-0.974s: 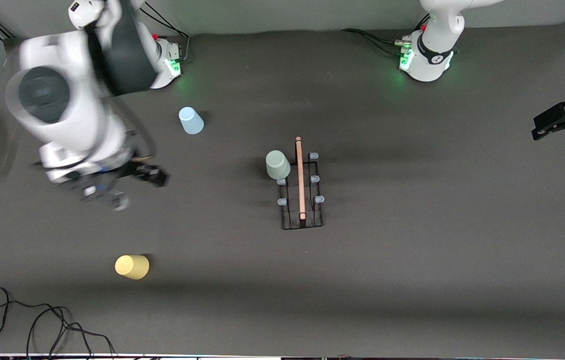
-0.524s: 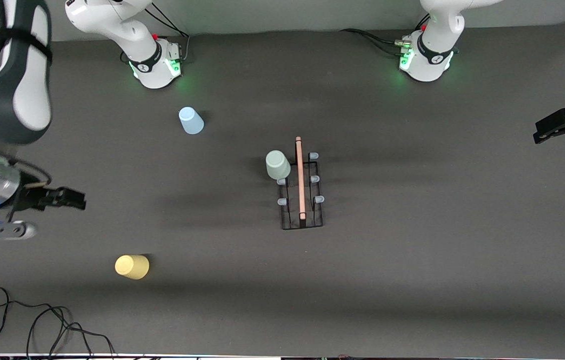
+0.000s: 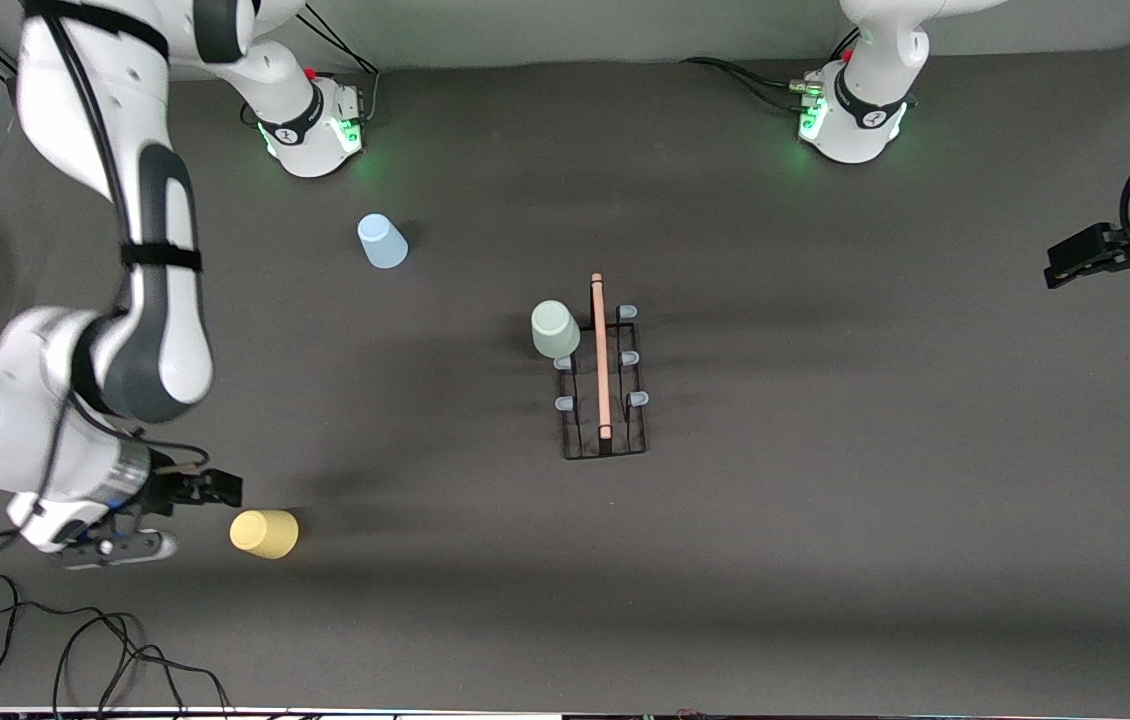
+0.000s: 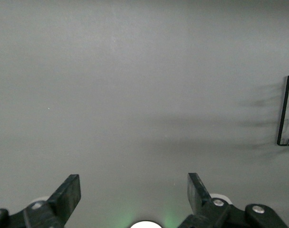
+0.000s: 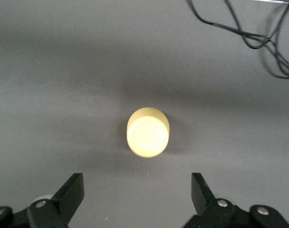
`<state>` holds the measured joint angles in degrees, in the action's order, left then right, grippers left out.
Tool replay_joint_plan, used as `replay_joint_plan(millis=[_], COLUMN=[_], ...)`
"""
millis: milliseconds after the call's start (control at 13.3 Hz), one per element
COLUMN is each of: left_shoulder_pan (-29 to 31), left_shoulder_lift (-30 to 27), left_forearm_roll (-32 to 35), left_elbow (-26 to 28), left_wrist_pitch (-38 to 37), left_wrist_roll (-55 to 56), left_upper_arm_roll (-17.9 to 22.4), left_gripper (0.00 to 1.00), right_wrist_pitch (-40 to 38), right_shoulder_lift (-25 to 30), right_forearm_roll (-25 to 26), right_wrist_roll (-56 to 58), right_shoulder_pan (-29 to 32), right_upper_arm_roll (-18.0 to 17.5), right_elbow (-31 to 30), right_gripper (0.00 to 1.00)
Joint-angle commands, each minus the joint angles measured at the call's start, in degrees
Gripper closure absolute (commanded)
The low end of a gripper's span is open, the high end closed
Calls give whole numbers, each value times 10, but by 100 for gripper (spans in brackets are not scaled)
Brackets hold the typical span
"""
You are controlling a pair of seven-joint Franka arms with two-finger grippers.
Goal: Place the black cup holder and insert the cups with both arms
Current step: 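Grasp the yellow cup with the right gripper, then carry the yellow cup to the holder and lower it onto a peg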
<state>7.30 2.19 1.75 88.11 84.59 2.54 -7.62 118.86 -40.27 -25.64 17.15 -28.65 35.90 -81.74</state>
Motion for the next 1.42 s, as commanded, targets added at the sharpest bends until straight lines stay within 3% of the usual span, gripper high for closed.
replay_joint_plan(millis=[0,300,599,749,824,974,1124,1349], left_shoulder_pan=[-6,-15,-23,-20,-21,-19,-19,-18], left_shoulder_lift=[-5,-7,-11,-13,-13,-13,-10,-10], left_forearm_roll=[0,-1,-4,-4,-3,-3,-4,-4], left_elbow=[24,30,40,40,40,40,40,40], left_wrist_pitch=[31,32,51,75,80,81,81,86], left_wrist_roll=[12,11,10,3,-15,-18,-18,-18], left_upper_arm_roll=[2,2,2,3,4,4,5,8], left_gripper=[0,0,0,0,0,0,0,0], right_wrist_pitch=[37,64,85,92,91,80,9,-105], right_shoulder_lift=[-51,-95,-113,-116,-114,-98,-51,34], right_forearm_roll=[-52,-77,-99,-98,-98,-94,-89,-25], right_wrist_roll=[42,46,46,46,46,44,32,-33], right_shoulder_pan=[10,13,13,13,12,11,6,-24], right_upper_arm_roll=[1,0,-4,-4,-4,-3,7,50], right_elbow=[11,11,13,15,16,17,18,18], right_gripper=[0,0,15,64,72,72,73,73])
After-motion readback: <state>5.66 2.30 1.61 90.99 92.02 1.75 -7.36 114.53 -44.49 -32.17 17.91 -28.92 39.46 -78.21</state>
